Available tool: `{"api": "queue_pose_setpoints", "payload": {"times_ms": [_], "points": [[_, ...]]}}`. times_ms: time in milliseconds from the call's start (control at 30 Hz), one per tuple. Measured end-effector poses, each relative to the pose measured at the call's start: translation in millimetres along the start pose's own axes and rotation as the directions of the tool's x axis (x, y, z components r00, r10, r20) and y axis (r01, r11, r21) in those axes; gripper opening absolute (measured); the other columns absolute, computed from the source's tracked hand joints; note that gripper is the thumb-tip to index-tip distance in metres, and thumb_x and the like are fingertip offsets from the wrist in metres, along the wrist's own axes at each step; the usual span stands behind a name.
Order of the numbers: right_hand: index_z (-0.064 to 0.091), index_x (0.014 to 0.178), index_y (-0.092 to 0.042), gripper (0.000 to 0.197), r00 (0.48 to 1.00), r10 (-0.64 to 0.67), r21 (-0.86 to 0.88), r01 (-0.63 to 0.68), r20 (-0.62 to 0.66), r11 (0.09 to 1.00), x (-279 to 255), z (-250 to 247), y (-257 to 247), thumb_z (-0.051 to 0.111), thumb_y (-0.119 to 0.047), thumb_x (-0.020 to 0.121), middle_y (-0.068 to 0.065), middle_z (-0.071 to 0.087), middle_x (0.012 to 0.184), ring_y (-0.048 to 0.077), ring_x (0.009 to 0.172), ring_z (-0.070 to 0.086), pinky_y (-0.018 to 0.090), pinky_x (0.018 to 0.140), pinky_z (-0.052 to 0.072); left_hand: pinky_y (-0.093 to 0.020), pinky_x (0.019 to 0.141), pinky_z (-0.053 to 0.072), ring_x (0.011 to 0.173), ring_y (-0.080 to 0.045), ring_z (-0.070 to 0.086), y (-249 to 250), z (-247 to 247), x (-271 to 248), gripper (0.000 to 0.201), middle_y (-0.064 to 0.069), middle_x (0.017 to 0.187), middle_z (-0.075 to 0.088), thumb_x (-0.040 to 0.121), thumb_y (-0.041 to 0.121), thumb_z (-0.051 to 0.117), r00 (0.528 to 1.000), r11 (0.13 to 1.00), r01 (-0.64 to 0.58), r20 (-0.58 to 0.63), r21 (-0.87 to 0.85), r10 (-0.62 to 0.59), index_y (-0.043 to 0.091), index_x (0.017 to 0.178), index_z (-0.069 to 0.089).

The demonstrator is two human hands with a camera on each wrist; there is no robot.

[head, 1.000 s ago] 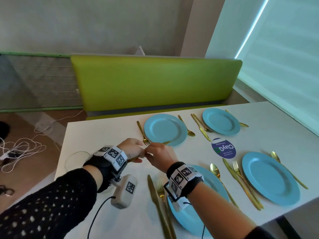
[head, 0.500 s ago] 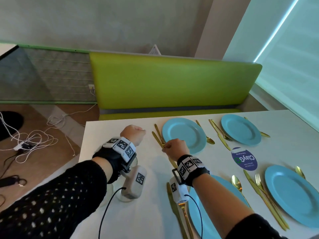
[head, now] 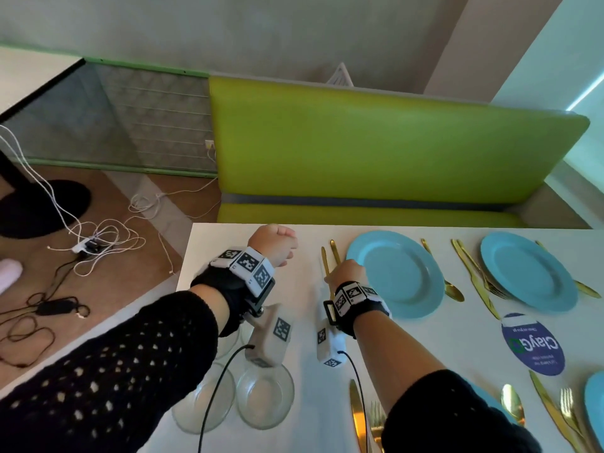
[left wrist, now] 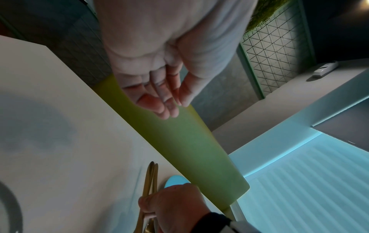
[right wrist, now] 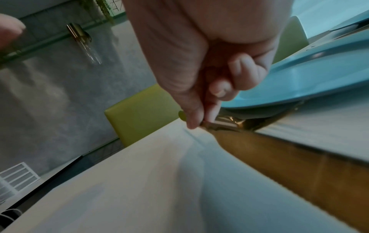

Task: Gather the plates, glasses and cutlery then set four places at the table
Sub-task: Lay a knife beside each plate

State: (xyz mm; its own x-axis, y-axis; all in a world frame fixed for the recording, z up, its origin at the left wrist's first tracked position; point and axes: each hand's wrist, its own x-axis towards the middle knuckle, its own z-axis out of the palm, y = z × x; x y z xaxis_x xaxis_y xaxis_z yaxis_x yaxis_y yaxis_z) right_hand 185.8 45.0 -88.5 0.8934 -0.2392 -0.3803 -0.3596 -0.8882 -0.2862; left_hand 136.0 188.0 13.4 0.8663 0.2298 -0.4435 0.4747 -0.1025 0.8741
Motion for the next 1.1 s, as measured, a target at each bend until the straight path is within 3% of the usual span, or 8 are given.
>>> {"api": "queue_pose_setpoints", "payload": {"times_ms": [367, 1100], "points": [[0.067, 0.101, -0.004, 0.023, 0.997, 0.042, 0.082, -0.037, -0.062, 0.996, 18.9, 9.7, -2.6, 0.048, -0.014, 0.091, 0.013, 0.07, 0.105, 0.03, 0.097, 0.068, 0.035, 0.08, 0.056, -0.02, 0.053, 0.042, 0.06, -0.01, 0.053, -1.9, 9.8, 19.7, 0.024, 0.004, 0.072, 0.058, 0.088, 0.005, 0.054, 1.0, 1.0, 0.002, -0.007, -0.028, -0.002, 0.022, 0.072, 0.052], [0.067, 0.1, -0.004, 0.021, 0.997, 0.034, 0.093, -0.027, -0.073, 0.995, 30.1, 5.4, -6.3, 0.049, -0.009, 0.09, 0.013, 0.07, 0.104, 0.029, 0.097, 0.068, 0.033, 0.078, 0.054, -0.021, 0.053, 0.043, 0.06, -0.01, 0.054, -6.8, 14.5, 29.1, 0.024, 0.003, 0.074, 0.058, 0.089, 0.005, 0.052, 1.0, 1.0, -0.003, -0.012, -0.03, 0.003, 0.021, 0.072, 0.052]]}}
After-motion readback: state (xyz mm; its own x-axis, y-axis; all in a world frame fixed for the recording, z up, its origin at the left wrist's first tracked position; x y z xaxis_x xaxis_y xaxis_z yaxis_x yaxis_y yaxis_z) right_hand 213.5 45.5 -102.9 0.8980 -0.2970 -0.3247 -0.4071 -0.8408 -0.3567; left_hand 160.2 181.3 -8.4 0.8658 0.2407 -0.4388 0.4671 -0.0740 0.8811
